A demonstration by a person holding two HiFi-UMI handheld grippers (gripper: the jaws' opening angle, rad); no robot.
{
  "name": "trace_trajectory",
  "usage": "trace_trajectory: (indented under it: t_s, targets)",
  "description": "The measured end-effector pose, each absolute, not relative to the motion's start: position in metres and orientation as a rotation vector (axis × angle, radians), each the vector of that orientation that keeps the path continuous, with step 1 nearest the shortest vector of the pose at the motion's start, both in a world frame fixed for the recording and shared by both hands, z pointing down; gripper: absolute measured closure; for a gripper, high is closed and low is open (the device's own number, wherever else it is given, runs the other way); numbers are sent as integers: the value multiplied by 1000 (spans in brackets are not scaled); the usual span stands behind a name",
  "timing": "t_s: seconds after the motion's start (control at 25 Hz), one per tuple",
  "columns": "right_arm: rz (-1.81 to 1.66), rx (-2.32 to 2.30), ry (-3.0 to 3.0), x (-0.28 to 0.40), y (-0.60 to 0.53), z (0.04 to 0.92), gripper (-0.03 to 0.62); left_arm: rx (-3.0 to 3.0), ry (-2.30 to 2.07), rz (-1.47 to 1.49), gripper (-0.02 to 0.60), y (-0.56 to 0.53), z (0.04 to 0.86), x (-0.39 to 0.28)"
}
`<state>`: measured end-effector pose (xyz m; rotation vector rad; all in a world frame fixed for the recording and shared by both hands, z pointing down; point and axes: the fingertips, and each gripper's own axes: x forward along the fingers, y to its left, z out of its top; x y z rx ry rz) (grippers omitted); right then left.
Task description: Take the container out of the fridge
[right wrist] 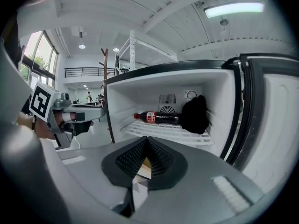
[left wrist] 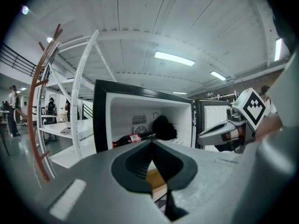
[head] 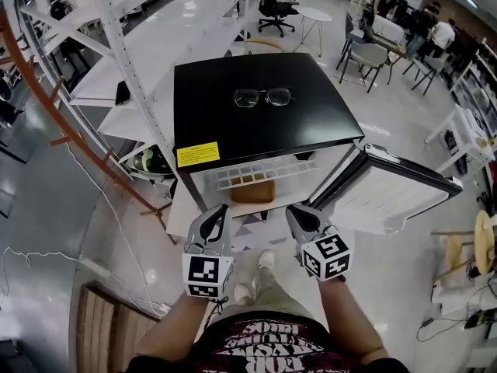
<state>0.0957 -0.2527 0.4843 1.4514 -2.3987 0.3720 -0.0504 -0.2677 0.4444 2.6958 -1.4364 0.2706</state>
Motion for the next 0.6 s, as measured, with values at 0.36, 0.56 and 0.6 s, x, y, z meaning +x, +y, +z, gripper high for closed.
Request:
trace_trajectory:
  t_s: [0.36, 0.56, 0.6]
  targets:
    - [471, 1429, -2366, 100, -277, 519, 566, 2681, -1441, 296, 581, -277, 456, -46]
    - [519, 1412, -2347, 102, -290, 536, 557, 2680, -1457, 287, 581, -284, 454, -44]
    - [532, 1409, -2343, 102, -293, 541, 549, 2681, -1457, 288, 581, -285, 455, -44]
